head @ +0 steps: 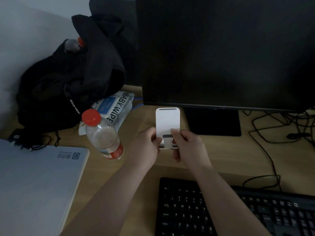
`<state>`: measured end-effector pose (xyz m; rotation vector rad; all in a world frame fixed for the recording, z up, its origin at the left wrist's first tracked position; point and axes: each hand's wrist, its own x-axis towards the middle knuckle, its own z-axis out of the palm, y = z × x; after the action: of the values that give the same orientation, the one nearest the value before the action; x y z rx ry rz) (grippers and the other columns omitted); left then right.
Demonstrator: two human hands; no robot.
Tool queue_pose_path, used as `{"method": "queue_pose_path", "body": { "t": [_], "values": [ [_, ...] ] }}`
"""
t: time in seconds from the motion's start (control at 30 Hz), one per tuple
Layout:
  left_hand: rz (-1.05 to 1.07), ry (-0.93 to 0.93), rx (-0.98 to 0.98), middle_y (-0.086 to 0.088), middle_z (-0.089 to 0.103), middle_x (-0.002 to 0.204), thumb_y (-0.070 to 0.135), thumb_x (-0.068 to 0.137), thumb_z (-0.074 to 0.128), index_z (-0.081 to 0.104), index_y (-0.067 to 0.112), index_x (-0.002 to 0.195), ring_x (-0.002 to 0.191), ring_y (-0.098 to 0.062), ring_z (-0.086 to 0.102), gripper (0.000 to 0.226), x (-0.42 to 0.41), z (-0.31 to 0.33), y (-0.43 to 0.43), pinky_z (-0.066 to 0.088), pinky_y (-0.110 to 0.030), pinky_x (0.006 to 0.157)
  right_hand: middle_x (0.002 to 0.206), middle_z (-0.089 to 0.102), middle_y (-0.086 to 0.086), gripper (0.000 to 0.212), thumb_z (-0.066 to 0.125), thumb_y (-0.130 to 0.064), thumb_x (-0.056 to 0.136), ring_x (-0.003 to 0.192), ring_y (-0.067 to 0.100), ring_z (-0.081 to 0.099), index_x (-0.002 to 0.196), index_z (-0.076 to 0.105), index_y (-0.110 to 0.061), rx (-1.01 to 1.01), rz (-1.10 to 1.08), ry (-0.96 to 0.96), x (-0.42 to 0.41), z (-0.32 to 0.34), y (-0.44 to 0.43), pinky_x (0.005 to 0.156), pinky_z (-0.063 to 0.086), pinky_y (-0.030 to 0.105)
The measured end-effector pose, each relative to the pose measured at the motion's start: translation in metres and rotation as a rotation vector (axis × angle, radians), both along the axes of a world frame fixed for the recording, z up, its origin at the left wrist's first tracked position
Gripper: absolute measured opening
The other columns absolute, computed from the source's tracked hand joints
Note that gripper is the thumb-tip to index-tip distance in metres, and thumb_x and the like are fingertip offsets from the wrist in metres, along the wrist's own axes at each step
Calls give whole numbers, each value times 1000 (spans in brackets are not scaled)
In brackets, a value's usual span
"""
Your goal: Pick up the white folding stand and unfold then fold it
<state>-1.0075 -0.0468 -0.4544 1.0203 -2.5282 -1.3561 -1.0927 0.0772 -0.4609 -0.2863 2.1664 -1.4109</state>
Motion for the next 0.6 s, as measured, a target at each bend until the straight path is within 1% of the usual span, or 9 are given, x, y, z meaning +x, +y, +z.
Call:
{"method": "queue_pose_path", "body": {
  "t": [0.1,0.13,0.17,0.23,0.3,0.4,0.47,0.53,0.6],
  "values": [
    [-33,-43,-19,3,73,85,19,106,59,58,33,82,71,-15,73,28,-1,3,-12,57,-35,63,55,64,7,32,58,-38,105,38,7,56,83,71,-18,-37,-71,21,11,-7,-8,38,47,20],
    [-42,-47,-38,4,73,83,19,106,59,56,33,80,70,-14,72,30,-1,3,-12,55,-32,60,55,63,7,32,58,-37,105,37,7,54,83,70,-17,-48,-87,24,12,-7,-9,38,45,20],
    [-45,-49,-56,4,73,84,20,106,59,57,33,80,70,-15,72,29,-1,3,-11,56,-33,60,55,62,9,32,58,-37,105,37,7,54,82,70,-17,-57,-96,21,12,-7,-9,38,46,19],
    [-46,-45,-76,2,74,88,19,105,60,62,28,89,74,-17,73,18,-1,1,-7,61,-42,67,61,66,15,31,59,-39,104,39,7,57,82,71,-21,-62,-99,15,10,-6,-7,39,47,20],
    [-44,-32,-85,1,74,91,19,105,61,64,26,94,76,-18,72,13,0,-1,-5,62,-44,71,68,70,16,31,59,-39,104,41,8,58,82,72,-22,-62,-95,17,9,-7,-5,39,48,19],
    [-32,-25,-86,1,73,90,21,105,61,60,29,92,75,-17,72,15,1,-2,-5,59,-40,68,68,70,16,31,60,-42,103,41,7,59,84,73,-21,-44,-85,18,9,-7,-5,40,48,18],
    [-28,-49,-96,0,73,88,23,105,61,60,27,92,75,-17,72,14,0,0,-5,58,-39,67,68,72,15,34,61,-45,101,42,8,61,84,72,-18,-38,-84,9,8,-6,-4,40,49,18],
    [-22,-83,-107,0,73,87,27,106,58,63,22,99,75,-18,72,10,1,2,-3,57,-40,66,72,74,13,37,61,-48,100,44,9,63,85,71,-15,-19,-85,11,9,-5,-2,42,50,18],
    [-2,-86,-123,1,72,89,32,107,56,63,21,113,74,-16,72,14,4,7,-1,57,-37,61,77,74,4,35,58,-51,100,54,8,67,87,68,-20,37,-82,61,11,-1,0,48,55,20]
  ]
}}
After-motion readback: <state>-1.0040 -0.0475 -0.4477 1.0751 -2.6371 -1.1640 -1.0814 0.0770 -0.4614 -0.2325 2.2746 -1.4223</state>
